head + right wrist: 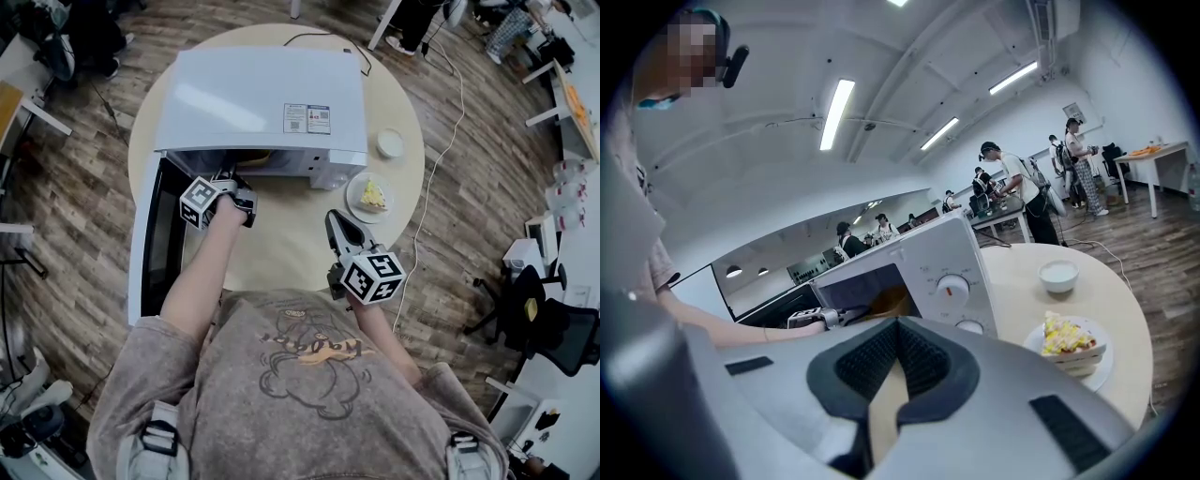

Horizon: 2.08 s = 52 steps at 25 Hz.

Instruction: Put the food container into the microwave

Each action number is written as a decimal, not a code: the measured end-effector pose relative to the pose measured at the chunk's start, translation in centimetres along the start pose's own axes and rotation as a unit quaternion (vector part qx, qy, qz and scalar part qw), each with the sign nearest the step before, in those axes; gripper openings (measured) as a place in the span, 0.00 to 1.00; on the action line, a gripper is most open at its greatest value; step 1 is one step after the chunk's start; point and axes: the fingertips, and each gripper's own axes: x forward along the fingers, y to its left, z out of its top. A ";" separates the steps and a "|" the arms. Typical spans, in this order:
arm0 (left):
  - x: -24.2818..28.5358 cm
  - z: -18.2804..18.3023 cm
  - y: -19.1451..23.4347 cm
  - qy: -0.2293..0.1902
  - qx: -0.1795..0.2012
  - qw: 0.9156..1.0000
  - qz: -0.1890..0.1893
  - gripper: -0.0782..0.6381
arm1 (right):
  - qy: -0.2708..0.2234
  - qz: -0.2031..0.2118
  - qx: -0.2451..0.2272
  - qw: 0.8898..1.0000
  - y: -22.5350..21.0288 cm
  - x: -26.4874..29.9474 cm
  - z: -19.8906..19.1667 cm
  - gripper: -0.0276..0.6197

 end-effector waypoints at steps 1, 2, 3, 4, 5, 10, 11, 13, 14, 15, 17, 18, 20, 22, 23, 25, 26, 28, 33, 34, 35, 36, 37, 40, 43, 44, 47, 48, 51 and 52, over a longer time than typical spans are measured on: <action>0.1 0.0 0.0 0.003 0.006 1.000 0.002 0.41 | 0.000 0.000 0.000 1.000 0.0 0.0 -0.1 0.04; 0.2 -0.1 0.0 0.007 0.013 1.000 0.003 0.41 | 0.000 -0.001 0.000 1.000 0.0 0.0 -0.1 0.04; 0.4 -0.2 -0.1 0.010 0.019 1.000 0.005 0.41 | 0.000 -0.001 0.000 1.000 0.0 0.0 -0.1 0.04; 0.5 -0.2 -0.1 0.014 0.024 1.000 0.008 0.41 | 0.000 -0.002 0.001 1.000 0.0 0.0 -0.1 0.04; 0.6 -0.3 -0.2 0.017 0.029 0.999 0.010 0.41 | 0.000 -0.002 0.001 1.000 0.0 0.0 -0.1 0.04; 0.9 -0.3 -0.3 0.030 0.065 0.997 0.020 0.41 | 0.001 -0.005 0.003 1.000 0.0 0.1 -0.3 0.04; 0.9 -0.3 -0.3 0.033 0.074 0.996 0.023 0.41 | 0.001 -0.006 0.003 1.000 0.0 0.1 -0.3 0.04; 1.0 -0.3 -0.4 0.035 0.093 0.995 0.029 0.42 | 0.002 -0.006 0.004 1.000 -0.1 0.2 -0.4 0.04; 1.0 -0.2 -0.4 0.035 0.103 0.994 0.032 0.43 | 0.002 -0.007 0.005 1.000 -0.1 0.2 -0.5 0.04; 1.0 -0.2 -0.5 0.035 0.115 0.992 0.035 0.45 | 0.002 -0.007 0.006 1.000 -0.1 0.3 -0.5 0.04; 1.1 -0.2 -0.7 0.037 0.139 0.989 0.040 0.48 | 0.003 -0.007 0.006 1.000 -0.2 0.3 -0.6 0.04; 1.2 -0.2 -0.8 0.037 0.149 0.987 0.042 0.50 | 0.004 -0.008 0.007 1.000 -0.2 0.3 -0.6 0.04; 1.3 -0.3 -1.0 0.039 0.171 0.984 0.045 0.52 | 0.004 -0.008 0.008 1.000 -0.2 0.4 -0.6 0.04; 1.4 -0.4 -1.3 0.043 0.194 0.979 0.046 0.53 | 0.005 -0.009 0.009 1.000 -0.2 0.4 -0.6 0.04; 1.4 -0.5 -1.4 0.045 0.207 0.976 0.047 0.54 | 0.005 -0.009 0.010 1.000 -0.3 0.4 -0.6 0.04; 1.5 -0.7 -1.4 0.052 0.229 0.971 0.049 0.55 | 0.007 -0.010 0.011 1.000 -0.3 0.5 -0.7 0.04; 1.5 -0.8 -1.4 0.055 0.238 0.969 0.049 0.56 | 0.007 -0.011 0.011 1.000 -0.4 0.5 -0.7 0.04; 1.6 -0.9 -1.4 0.059 0.253 0.964 0.049 0.57 | 0.008 -0.012 0.011 1.000 -0.4 0.5 -0.7 0.04; 1.5 -1.5 -1.6 0.070 0.308 0.948 0.050 0.60 | 0.010 -0.013 0.012 1.000 -0.5 0.6 -0.8 0.04; 1.5 -1.6 -1.7 0.072 0.320 0.944 0.049 0.61 | 0.010 -0.013 0.012 1.000 -0.5 0.6 -0.9 0.04; 1.5 -1.7 -1.8 0.074 0.331 0.939 0.049 0.61 | 0.010 -0.013 0.013 1.000 -0.5 0.7 -0.9 0.04; 1.5 -1.9 -1.8 0.077 0.342 0.935 0.049 0.62 | 0.011 -0.012 0.013 1.000 -0.5 0.7 -1.0 0.04; 1.5 -2.0 -1.8 0.080 0.351 0.932 0.049 0.63 | 0.012 -0.012 0.013 1.000 -0.5 0.7 -1.0 0.04; 1.6 -2.5 -1.5 0.092 0.369 0.924 0.044 0.66 | 0.012 -0.011 0.015 1.000 -0.5 0.7 -1.1 0.04; 1.6 -3.2 -1.7 0.109 0.392 0.913 0.040 0.70 | 0.014 -0.012 0.015 1.000 -0.5 0.8 -1.1 0.04; 1.6 -3.4 -1.7 0.114 0.403 0.907 0.040 0.70 | 0.014 -0.012 0.016 1.000 -0.6 0.8 -1.1 0.04; 1.6 -4.0 -1.6 0.127 0.438 0.889 0.039 0.70 | 0.016 -0.011 0.017 1.000 -0.6 0.9 -1.1 0.04; 1.5 -4.2 -1.5 0.130 0.448 0.884 0.040 0.70 | 0.016 -0.010 0.016 1.000 -0.6 0.9 -1.1 0.04; 1.4 -4.3 -1.4 0.137 0.470 0.871 0.046 0.71 | 0.017 -0.007 0.016 1.000 -0.5 0.9 -1.1 0.04; 1.4 -4.2 -1.3 0.138 0.472 0.869 0.047 0.71 | 0.017 -0.006 0.017 1.000 -0.5 1.0 -1.1 0.04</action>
